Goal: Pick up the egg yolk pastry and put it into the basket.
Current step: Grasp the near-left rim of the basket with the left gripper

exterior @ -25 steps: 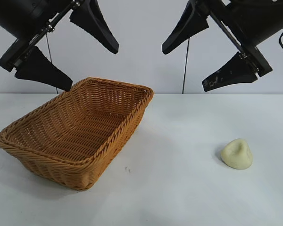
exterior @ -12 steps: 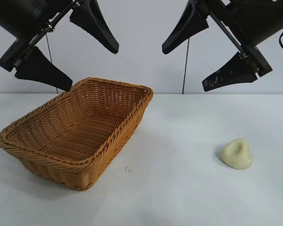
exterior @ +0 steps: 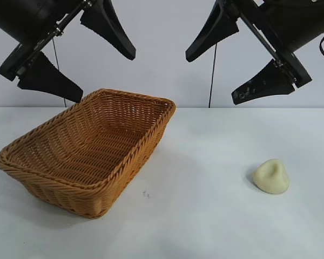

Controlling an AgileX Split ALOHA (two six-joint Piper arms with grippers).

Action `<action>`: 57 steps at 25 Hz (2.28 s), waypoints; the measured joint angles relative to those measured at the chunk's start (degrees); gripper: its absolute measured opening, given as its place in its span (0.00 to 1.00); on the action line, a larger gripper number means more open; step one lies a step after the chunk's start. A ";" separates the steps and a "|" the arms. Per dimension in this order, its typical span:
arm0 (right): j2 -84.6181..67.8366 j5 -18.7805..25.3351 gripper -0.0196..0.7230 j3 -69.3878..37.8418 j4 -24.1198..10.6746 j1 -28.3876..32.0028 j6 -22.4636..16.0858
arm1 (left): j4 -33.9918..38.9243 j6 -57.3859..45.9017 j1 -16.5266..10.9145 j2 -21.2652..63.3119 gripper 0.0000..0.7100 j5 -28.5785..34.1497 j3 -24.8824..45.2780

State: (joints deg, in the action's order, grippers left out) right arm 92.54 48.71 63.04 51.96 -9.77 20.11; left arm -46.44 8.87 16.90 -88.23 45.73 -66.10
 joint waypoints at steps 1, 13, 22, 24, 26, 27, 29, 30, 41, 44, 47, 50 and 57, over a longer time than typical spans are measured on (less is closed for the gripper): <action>0.00 0.00 0.97 0.00 0.00 0.00 0.00 | 1.22 -0.99 0.00 0.98 0.98 0.92 0.00; 0.00 -0.05 0.97 0.00 0.00 0.00 0.00 | 14.70 -23.12 -0.12 14.81 0.98 3.84 12.26; 0.00 -0.17 0.97 0.00 0.00 0.00 0.00 | 18.25 -44.77 -0.12 16.58 0.98 -3.44 18.28; 0.00 -0.17 0.97 0.00 0.00 0.00 0.00 | 19.70 -49.44 -0.12 16.58 0.98 -5.23 18.75; 0.00 -0.17 0.97 0.00 0.00 0.00 0.00 | 22.20 -53.40 -0.12 16.58 0.98 -6.37 18.94; 0.00 -0.22 0.97 0.00 0.00 0.00 0.00 | 23.37 -55.54 -0.12 16.51 0.98 -6.58 18.94; 0.00 -0.22 0.97 0.00 0.00 0.00 0.00 | 24.96 -59.46 0.11 16.17 0.98 -6.97 18.94; 0.00 -0.22 0.97 0.00 0.00 0.00 0.00 | 25.66 -61.58 0.66 15.75 0.98 -7.48 18.94; 0.00 -0.22 0.97 0.00 0.00 0.00 0.00 | 46.97 -91.04 11.92 12.04 0.98 -9.83 19.13; 0.00 -0.22 0.97 0.00 0.00 0.00 0.00 | 52.77 -100.30 13.12 11.23 0.98 -9.51 19.13; 0.00 -0.22 0.97 0.00 0.00 0.00 0.00 | 54.25 -103.86 14.35 9.28 0.98 -9.01 19.13; 0.00 -0.22 0.97 0.00 0.00 0.00 0.00 | 54.20 -104.98 15.31 6.12 0.98 -9.49 19.19; 0.00 -0.22 0.97 0.00 0.00 0.00 0.00 | 54.52 -107.61 15.33 -3.22 0.98 -15.91 19.24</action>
State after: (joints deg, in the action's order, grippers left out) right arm 92.54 48.49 63.04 51.96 -9.77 20.11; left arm 8.08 -98.73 32.23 -91.45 29.82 -46.86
